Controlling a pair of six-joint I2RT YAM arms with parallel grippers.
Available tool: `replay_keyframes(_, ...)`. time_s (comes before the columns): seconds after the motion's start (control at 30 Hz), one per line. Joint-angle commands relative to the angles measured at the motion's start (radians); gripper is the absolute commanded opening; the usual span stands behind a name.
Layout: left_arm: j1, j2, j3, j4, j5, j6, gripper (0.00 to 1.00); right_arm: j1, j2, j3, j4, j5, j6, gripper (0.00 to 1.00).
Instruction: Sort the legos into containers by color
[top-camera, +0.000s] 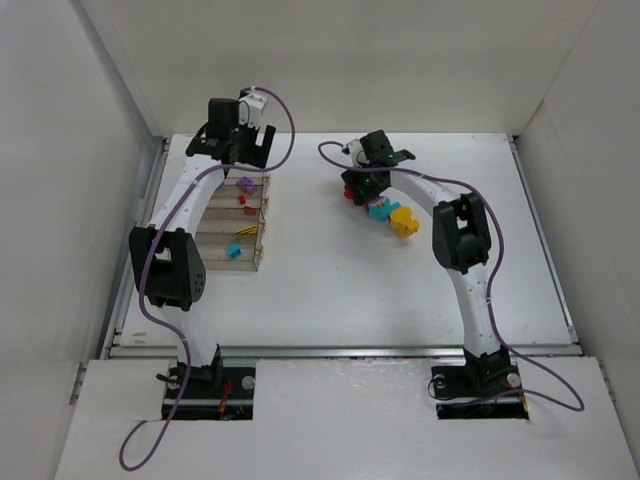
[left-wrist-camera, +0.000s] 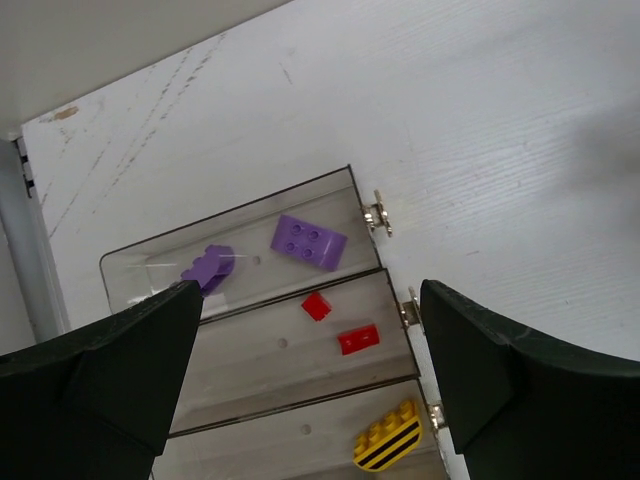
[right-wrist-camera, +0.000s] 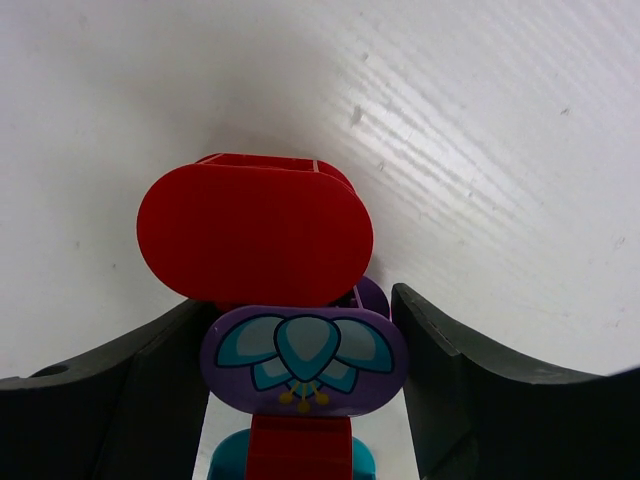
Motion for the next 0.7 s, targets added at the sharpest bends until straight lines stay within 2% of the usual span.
replay_keyframes(0.0, -0.027, -0.013, 0.046, -0.032, 0.116, 0.041, 0.88, 0.006, -0.115, -0.037, 0.056, -0.032, 0.002, 0.3)
replay_keyframes(0.07, -0.036, -0.013, 0.06, -0.072, 0.199, 0.074, 0.88, 0.016, -0.147, -0.064, 0.066, -0.043, -0.009, 0.26)
replay_keyframes(0.1, -0.036, -0.013, 0.06, -0.083, 0.306, 0.084, 0.88, 0.017, -0.185, -0.08, 0.078, -0.043, -0.023, 0.24)
replay_keyframes(0.17, -0.036, -0.013, 0.071, -0.095, 0.424, 0.084, 0.89, 0.035, -0.234, -0.153, 0.107, -0.071, -0.035, 0.21)
replay_keyframes(0.27, -0.036, -0.003, 0.071, -0.095, 0.642, 0.043, 0.93, 0.044, -0.336, -0.234, 0.176, -0.112, -0.035, 0.13)
replay_keyframes(0.3, -0.036, 0.011, 0.071, -0.095, 0.691, 0.03, 1.0, 0.044, -0.357, -0.276, 0.188, -0.124, -0.035, 0.11)
replay_keyframes(0.33, -0.036, 0.011, 0.071, -0.106, 0.792, 0.003, 1.0, 0.044, -0.397, -0.294, 0.21, -0.135, -0.035, 0.09)
replay_keyframes(0.47, -0.036, 0.066, 0.091, -0.106, 0.98, -0.063, 1.0, 0.044, -0.484, -0.388, 0.276, -0.176, 0.001, 0.03)
replay_keyframes(0.67, -0.045, 0.118, 0.115, -0.022, 0.997, -0.2, 1.0, 0.102, -0.54, -0.448, 0.307, -0.155, 0.014, 0.0)
